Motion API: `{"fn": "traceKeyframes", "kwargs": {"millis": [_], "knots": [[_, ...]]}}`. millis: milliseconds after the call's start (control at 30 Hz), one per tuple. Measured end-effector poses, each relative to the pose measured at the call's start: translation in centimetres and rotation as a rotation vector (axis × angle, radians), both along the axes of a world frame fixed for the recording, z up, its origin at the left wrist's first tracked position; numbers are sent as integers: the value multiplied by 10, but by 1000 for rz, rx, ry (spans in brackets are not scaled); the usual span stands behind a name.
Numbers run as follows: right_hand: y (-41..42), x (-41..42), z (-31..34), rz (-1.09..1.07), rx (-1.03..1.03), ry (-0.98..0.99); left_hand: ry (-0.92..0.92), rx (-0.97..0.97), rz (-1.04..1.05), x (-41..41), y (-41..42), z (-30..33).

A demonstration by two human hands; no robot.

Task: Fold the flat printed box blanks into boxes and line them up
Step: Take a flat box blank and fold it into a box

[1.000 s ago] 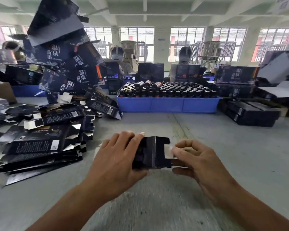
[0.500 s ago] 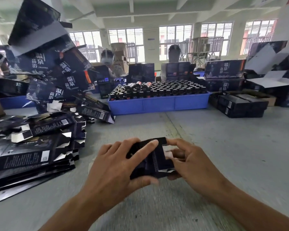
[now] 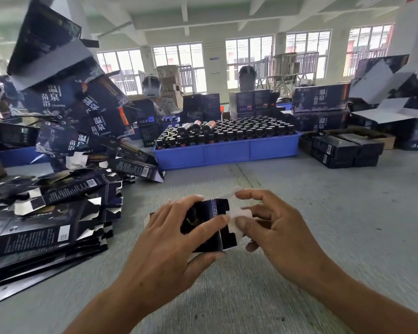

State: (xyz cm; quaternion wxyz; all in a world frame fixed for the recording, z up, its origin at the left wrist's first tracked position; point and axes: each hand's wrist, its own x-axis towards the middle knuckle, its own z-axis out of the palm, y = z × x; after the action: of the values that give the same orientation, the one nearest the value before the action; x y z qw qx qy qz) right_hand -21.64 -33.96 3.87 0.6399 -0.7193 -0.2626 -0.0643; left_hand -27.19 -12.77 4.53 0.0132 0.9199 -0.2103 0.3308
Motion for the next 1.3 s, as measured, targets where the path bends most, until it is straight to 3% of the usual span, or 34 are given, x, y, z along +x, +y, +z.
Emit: {"fn": "traceKeyframes", "kwargs": {"millis": [333,633,800,1033,1300], "knots": [[1,-8,0,-77,-168,-235,-8,-38,5,2,-3,-8],[-1,-6,1,-29,-249,-231,-29,-76,2,3,-4,-8],[-3,-6,1,42,-400,-236,-33,-73,4,2,0,-7],[0,-7,-2,-138,-268,-267,-42,-19,8,0,-9,-7],[-2,-7,-1,-66,-165,-182,-88,-54,41,2,-8,-7]]}}
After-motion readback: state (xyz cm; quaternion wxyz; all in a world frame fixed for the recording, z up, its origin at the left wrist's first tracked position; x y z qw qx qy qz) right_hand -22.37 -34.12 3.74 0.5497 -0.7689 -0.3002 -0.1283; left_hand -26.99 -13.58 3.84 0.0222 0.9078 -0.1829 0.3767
